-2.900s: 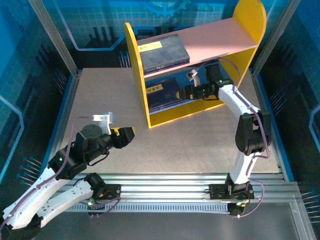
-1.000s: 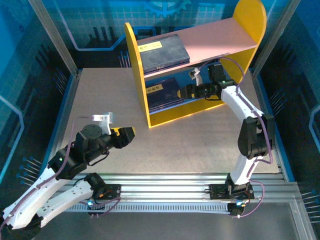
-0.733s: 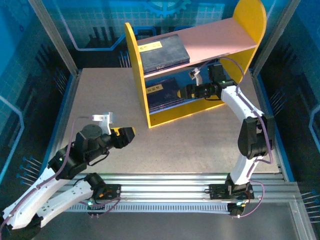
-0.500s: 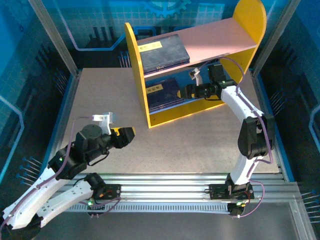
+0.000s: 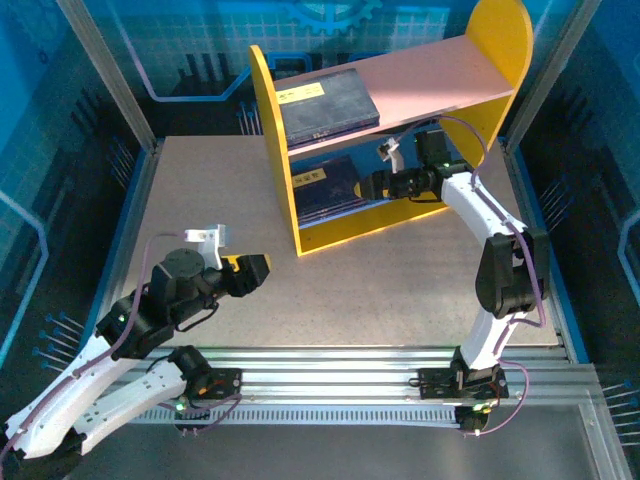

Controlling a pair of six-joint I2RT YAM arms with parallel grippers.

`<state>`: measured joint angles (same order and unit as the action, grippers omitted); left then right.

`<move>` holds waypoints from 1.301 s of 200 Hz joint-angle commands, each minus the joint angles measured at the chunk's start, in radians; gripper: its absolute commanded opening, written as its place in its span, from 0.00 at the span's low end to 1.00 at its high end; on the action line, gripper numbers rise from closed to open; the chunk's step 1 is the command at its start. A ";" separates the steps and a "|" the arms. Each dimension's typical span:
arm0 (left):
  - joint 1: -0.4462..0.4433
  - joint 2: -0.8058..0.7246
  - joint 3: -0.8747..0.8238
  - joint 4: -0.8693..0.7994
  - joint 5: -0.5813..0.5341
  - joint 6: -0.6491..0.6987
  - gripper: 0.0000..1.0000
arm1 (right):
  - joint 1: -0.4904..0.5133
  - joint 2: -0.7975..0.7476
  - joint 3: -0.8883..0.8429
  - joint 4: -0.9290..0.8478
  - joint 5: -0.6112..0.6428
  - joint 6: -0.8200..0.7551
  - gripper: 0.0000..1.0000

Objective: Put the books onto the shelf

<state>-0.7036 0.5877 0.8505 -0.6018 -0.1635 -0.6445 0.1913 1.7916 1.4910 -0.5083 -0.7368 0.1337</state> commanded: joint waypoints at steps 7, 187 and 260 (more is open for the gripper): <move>0.007 -0.015 0.029 -0.015 0.003 0.018 0.65 | 0.015 -0.009 -0.014 -0.015 -0.017 -0.019 0.67; 0.006 -0.020 0.023 -0.018 -0.005 0.021 0.65 | 0.002 -0.074 -0.057 0.004 0.069 0.005 0.67; 0.007 0.009 0.081 -0.063 -0.133 0.082 0.78 | -0.007 -0.227 -0.152 -0.003 0.237 0.008 0.71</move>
<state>-0.7036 0.5846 0.8703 -0.6281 -0.2047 -0.6163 0.1951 1.6344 1.3872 -0.5037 -0.5854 0.1345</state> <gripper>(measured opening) 0.754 0.698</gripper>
